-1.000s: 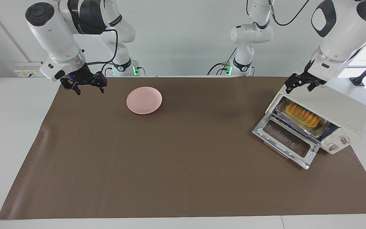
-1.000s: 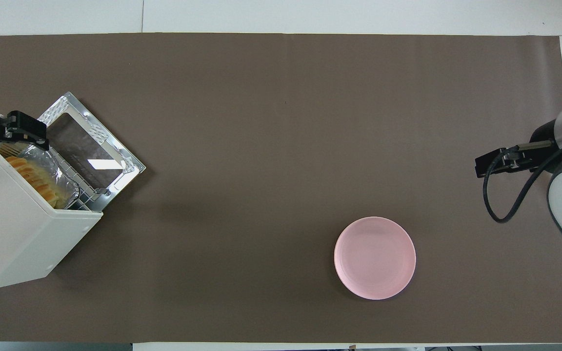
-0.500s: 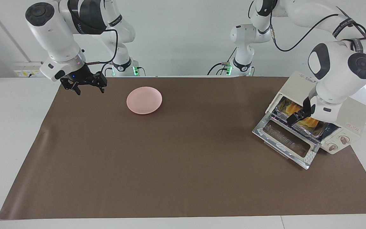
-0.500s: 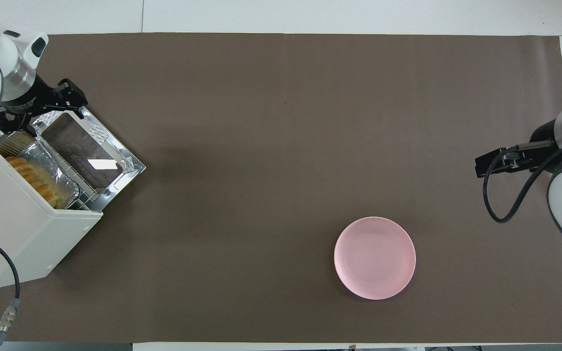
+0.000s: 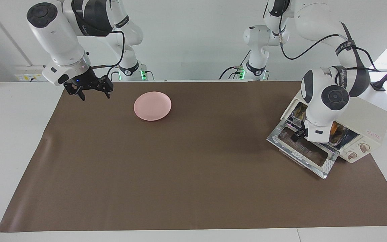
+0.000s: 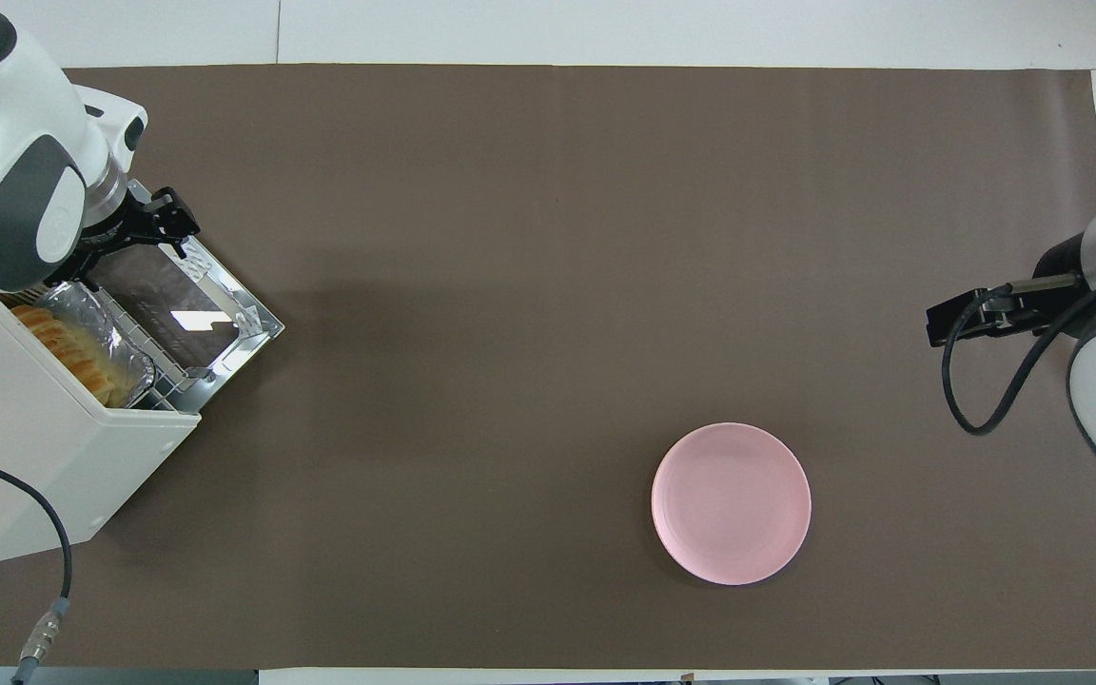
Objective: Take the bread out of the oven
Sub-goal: 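Reach the left gripper into the oven and grasp the foil tray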
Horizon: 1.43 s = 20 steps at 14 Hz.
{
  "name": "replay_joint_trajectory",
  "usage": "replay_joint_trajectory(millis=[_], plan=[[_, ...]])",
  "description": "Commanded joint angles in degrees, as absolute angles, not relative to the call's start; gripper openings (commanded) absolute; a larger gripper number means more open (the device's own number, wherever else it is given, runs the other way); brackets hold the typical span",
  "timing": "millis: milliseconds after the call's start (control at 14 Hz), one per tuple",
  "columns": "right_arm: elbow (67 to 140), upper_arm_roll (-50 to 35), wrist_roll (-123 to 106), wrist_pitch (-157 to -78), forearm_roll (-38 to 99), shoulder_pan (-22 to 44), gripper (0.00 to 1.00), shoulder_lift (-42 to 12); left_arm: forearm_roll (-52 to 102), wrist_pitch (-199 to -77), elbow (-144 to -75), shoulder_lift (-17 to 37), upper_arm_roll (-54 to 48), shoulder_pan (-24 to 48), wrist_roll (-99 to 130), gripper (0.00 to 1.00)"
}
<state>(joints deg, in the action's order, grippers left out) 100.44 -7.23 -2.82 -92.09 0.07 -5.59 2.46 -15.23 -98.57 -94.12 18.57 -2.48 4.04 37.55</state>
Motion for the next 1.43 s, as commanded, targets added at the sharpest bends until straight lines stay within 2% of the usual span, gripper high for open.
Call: replay_joint_trajectory(millis=[0,357,571,643,714,786,929,1214,1357], plan=[[101.7,-8.0,-4.4,-92.3,-0.7,-6.6,1.0,3.7,-17.5,-102.6,-102.3,13.9,-2.4,4.0,39.7,1.0],[101.7,-8.0,-4.3,-92.3,-0.7,-6.6,1.0,3.6,-17.5,-110.5,-109.3,11.3,-2.4,2.8,39.7,1.0],[101.7,-8.0,-4.4,-92.3,-0.7,-6.6,1.0,3.6,-17.5,-115.0,-111.5,12.0,-2.4,1.4,40.7,1.0],[101.7,-8.0,-4.4,-92.3,-0.7,-6.6,1.0,3.6,-17.5,-115.5,-111.5,12.5,-2.4,1.1,41.4,0.84],[101.7,-8.0,-4.3,-92.3,-0.7,-6.6,1.0,3.7,-17.5,-115.4,-111.4,12.7,-2.4,1.1,41.5,0.35],[101.7,-8.0,-4.3,-92.3,-0.7,-6.6,1.0,3.6,-17.4,-115.2,-110.9,12.9,-2.4,1.0,41.1,0.0],[101.7,-8.0,-4.4,-92.3,-0.7,-6.6,1.0,3.7,-17.3,-115.6,-109.9,13.4,-2.5,1.2,40.6,0.0],[101.7,-8.0,-4.3,-92.3,-0.7,-6.6,1.0,3.7,-14.6,-115.7,-101.0,17.5,-2.9,2.4,40.0,0.0],[101.7,-8.0,-4.3,-92.3,-0.7,-6.6,1.0,3.7,-14.2,-117.0,-98.6,18.6,-2.9,6.5,38.3,0.0]])
